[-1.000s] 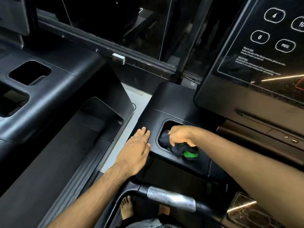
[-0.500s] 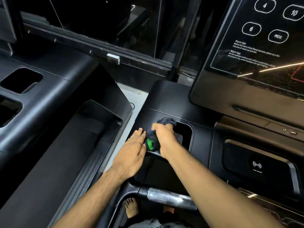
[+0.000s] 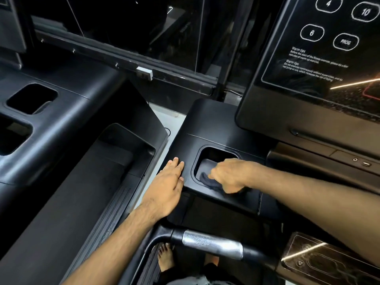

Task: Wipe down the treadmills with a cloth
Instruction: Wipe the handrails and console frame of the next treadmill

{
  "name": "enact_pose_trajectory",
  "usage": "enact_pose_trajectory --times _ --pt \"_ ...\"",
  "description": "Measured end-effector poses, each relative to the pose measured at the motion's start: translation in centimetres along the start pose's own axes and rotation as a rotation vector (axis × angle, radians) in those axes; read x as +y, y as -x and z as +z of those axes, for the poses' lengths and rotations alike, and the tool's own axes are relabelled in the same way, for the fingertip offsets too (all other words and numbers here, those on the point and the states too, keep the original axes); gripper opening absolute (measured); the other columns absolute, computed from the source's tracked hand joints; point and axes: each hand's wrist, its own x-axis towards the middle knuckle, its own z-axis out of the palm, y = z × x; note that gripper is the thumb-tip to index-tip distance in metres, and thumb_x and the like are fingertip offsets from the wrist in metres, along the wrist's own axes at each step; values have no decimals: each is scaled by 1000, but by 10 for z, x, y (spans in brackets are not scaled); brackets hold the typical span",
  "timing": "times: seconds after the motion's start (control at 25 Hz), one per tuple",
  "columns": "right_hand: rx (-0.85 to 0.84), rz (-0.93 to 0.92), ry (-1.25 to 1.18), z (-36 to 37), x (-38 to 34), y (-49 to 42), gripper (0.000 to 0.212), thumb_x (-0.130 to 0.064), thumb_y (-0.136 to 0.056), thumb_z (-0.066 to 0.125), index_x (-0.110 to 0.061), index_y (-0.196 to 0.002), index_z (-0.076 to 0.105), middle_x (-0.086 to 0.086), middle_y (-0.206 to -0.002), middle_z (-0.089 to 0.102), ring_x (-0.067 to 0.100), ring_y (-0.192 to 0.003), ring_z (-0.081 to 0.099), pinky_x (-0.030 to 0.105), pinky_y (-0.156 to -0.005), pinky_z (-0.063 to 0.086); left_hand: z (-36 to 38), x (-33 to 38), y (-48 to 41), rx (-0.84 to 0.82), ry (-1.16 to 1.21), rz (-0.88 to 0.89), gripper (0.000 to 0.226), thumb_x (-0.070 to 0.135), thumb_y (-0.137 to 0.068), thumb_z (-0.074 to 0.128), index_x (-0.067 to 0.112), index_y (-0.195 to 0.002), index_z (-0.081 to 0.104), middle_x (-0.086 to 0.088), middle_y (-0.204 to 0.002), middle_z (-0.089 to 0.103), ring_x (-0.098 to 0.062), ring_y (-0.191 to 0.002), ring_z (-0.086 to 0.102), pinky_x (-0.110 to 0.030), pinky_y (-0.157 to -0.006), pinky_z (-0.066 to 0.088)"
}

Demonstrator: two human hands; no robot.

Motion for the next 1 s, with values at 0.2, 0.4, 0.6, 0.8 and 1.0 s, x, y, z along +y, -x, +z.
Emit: enact_pose_trajectory --times 0.2,0.4,0.6,0.8,1.0 --pt "471 -428 743 27 50 -14 35 -13 -96 38 -17 -114 68 3 -117 68 30 -115 62 42 -97 48 1 5 0 14 6 -10 51 23 -104 33 18 -154 21 3 -162 9 -6 -148 2 -19 -118 0" --pt "370 -398 914 24 51 -60 48 -22 -102 50 -18 -149 45 -1 -156 43 20 -147 35 39 -124 16 1 6 1 44 -14 -10 51 25 -105 33 20 -154 22 4 -162 9 -6 -148 3 -18 -116 -1" --pt "-58 170 643 25 -1 -52 52 -28 -108 37 -13 -157 30 6 -164 26 28 -151 20 50 -116 26 -2 7 1 21 -5 5 51 25 -105 34 19 -154 21 4 -162 9 -7 -148 3 -16 -114 -2" --pt "-183 256 409 -18 -23 -30 30 -12 -93 57 -7 -120 67 11 -116 68 34 -107 67 46 -75 59 -5 3 3 -7 -28 28 52 23 -104 33 19 -154 19 3 -162 7 -6 -148 1 -16 -115 -2" --pt "7 311 -387 -36 -21 8 13 -2 -80 60 -15 -77 58 10 -83 64 23 -69 56 23 -50 38 -7 -6 4 -9 2 52 51 22 -104 33 17 -154 21 3 -162 9 -5 -148 2 -13 -113 -3"
